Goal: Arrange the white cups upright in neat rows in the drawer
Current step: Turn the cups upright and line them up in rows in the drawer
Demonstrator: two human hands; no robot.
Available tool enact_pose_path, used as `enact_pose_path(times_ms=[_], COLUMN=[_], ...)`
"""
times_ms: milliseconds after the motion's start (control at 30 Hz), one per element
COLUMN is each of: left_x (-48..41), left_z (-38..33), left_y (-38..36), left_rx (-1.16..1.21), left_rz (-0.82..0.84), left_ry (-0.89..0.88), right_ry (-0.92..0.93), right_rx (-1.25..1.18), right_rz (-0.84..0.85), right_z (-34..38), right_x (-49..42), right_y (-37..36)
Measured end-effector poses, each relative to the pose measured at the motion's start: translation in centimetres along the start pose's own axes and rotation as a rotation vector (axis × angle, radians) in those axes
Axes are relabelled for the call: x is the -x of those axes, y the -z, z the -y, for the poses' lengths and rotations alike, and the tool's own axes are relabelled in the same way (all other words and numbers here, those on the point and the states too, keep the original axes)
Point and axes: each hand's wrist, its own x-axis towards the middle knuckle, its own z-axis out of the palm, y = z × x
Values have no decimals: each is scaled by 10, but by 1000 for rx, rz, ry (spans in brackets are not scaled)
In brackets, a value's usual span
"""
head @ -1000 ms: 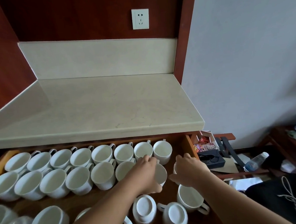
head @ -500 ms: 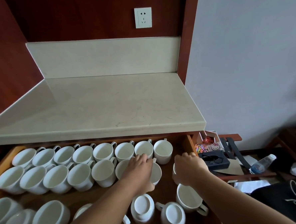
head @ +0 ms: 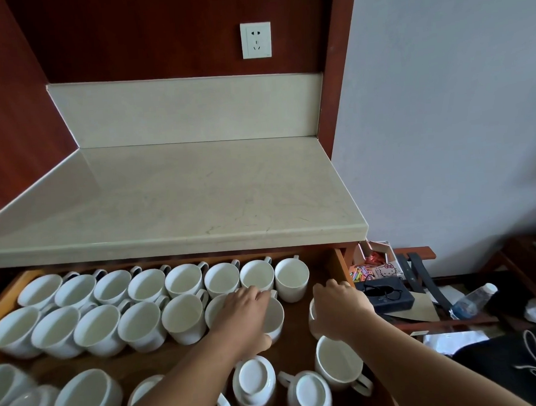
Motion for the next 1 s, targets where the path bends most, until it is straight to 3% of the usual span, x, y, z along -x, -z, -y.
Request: enact_pose_path(times_ms=[433, 800, 867, 1000], left_x=[3, 28, 33, 35], left_z=[2, 17, 23, 31], left_y=[-7, -13, -13, -11], left_rx=[94, 233, 256, 278], left_rz=[-74, -213, -227, -207], left_ry=[25, 91, 132, 180], right_ry=[61, 373, 328, -13], right_rx=[10, -121, -189, -283], right_rz=[6, 72, 85, -81], right_z=[0, 1, -1, 0], right_x=[2, -3, 1, 12], right_y=[4, -2, 0, -1])
